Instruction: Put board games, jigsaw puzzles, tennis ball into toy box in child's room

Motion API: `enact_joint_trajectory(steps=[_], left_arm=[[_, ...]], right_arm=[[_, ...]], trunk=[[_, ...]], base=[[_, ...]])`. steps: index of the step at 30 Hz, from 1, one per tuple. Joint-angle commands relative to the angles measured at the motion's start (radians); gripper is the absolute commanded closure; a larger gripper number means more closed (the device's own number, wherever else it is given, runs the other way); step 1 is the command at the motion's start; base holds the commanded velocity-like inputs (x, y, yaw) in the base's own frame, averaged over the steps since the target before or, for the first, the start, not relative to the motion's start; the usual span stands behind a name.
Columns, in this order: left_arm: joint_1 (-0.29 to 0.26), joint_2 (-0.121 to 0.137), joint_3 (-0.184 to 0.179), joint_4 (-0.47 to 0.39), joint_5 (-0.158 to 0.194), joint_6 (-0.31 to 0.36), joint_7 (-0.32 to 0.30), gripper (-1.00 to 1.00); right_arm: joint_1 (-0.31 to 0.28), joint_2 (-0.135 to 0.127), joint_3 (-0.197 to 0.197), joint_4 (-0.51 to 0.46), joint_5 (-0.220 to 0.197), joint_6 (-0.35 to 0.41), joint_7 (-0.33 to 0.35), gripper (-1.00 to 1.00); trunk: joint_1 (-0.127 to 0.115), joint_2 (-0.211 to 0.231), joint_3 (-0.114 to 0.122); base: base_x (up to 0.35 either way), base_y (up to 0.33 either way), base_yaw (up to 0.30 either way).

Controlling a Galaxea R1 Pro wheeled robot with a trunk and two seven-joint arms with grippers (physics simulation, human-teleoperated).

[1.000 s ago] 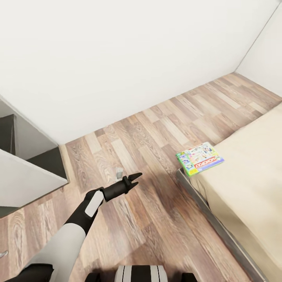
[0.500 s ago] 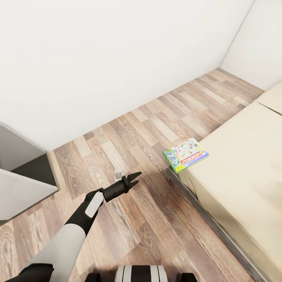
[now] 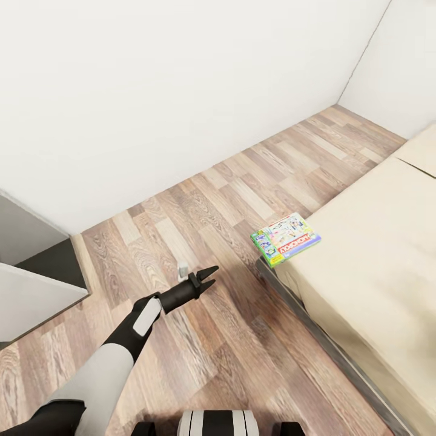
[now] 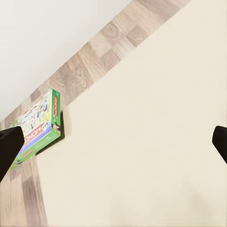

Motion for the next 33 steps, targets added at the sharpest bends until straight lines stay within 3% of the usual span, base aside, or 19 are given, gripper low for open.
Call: enact_joint_trajectory(steps=[1, 13, 22, 33], left_arm=[[-0.008, -0.001, 0.002, 0.010, 0.004, 0.003, -0.003, -1.00], [-0.059, 0.003, 0.003, 0.066, 0.004, -0.015, -0.025, -1.00], [-0.121, -0.001, 0.002, 0.145, 0.004, -0.028, -0.051, -1.00], [-0.150, -0.003, 0.001, 0.178, 0.004, -0.050, -0.061, -1.00]], right_arm=[[-0.001, 0.009, 0.000, -0.021, -0.003, 0.026, 0.001, -1.00], [-0.009, 0.048, 0.000, -0.147, -0.005, 0.142, -0.017, -1.00], [-0.015, 0.096, 0.000, -0.265, -0.007, 0.232, -0.071, -1.00], [-0.017, 0.122, -0.002, -0.352, -0.008, 0.292, -0.105, -1.00]], trunk=[[0.000, 0.000, -0.001], [0.000, 0.000, -0.001], [0.000, 0.000, -0.001], [0.000, 0.000, -0.001]], base=[[0.000, 0.000, -0.008], [0.000, 0.000, -0.004], [0.000, 0.000, -0.002], [0.000, 0.000, -0.129]])
